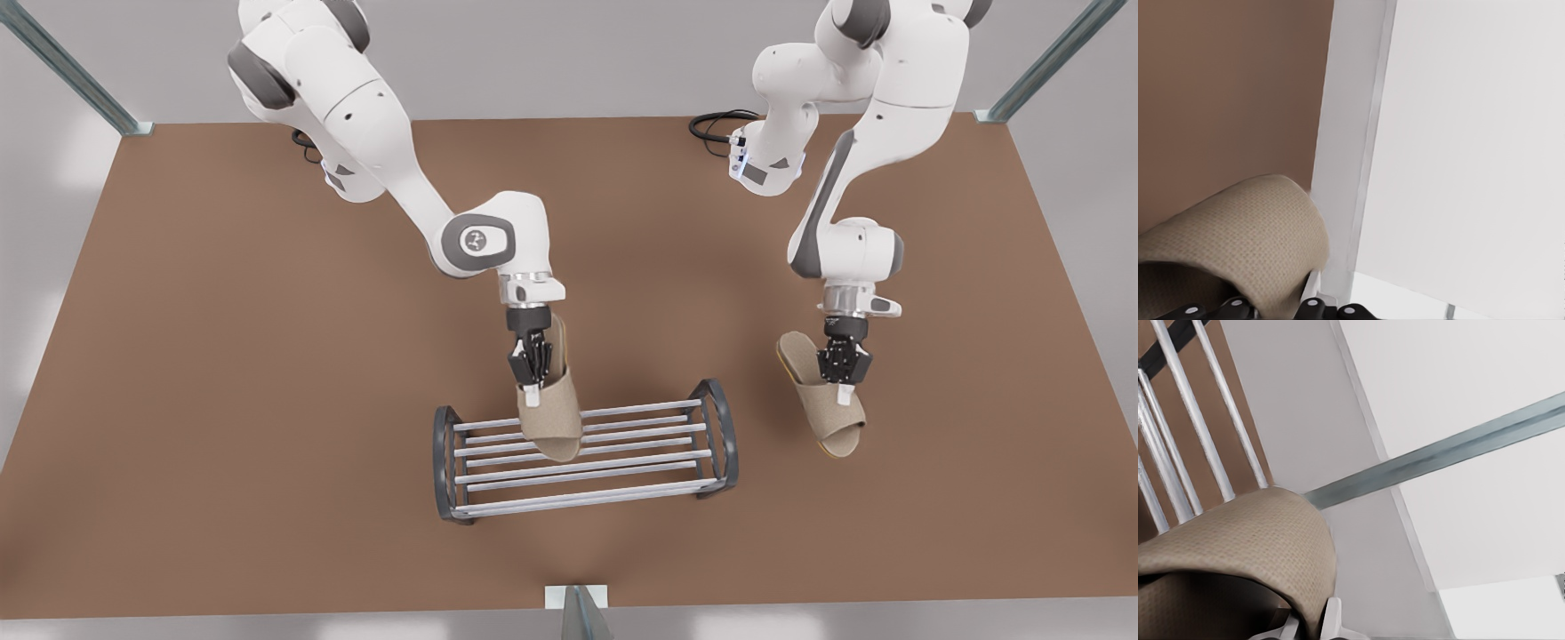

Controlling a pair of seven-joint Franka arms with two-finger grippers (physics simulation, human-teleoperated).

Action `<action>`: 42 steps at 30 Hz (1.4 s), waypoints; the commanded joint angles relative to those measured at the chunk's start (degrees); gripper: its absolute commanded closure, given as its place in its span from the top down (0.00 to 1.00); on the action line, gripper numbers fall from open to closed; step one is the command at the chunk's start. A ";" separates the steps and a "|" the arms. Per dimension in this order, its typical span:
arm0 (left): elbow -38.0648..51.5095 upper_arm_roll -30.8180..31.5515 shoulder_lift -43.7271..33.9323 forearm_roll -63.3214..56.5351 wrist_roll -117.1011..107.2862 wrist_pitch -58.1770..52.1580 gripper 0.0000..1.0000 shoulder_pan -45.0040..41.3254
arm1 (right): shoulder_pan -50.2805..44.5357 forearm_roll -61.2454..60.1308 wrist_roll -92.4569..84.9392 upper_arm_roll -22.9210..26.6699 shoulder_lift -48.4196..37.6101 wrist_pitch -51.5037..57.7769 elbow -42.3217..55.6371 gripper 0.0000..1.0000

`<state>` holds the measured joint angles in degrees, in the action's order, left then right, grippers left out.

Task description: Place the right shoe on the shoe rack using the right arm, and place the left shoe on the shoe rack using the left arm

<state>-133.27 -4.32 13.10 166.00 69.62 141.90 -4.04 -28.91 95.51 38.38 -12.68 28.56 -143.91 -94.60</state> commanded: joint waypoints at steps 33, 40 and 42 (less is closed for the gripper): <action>58.30 27.61 9.92 -5.68 -21.19 53.66 0.26 -15.73 | 35.06 -88.39 -24.05 1.25 -10.81 51.19 13.56 1.00; 58.92 26.56 17.66 -21.51 -21.28 52.78 0.26 -17.93 | 31.63 -89.18 -33.10 8.90 -14.15 45.12 10.75 1.00; 59.62 25.85 19.68 -23.18 -21.28 52.43 0.26 -18.02 | 31.54 -89.18 -32.75 8.90 -13.88 45.03 11.19 1.00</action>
<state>-73.86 21.78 32.30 146.51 51.69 194.61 -22.04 2.71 7.04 9.43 -3.76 14.74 -102.06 -83.75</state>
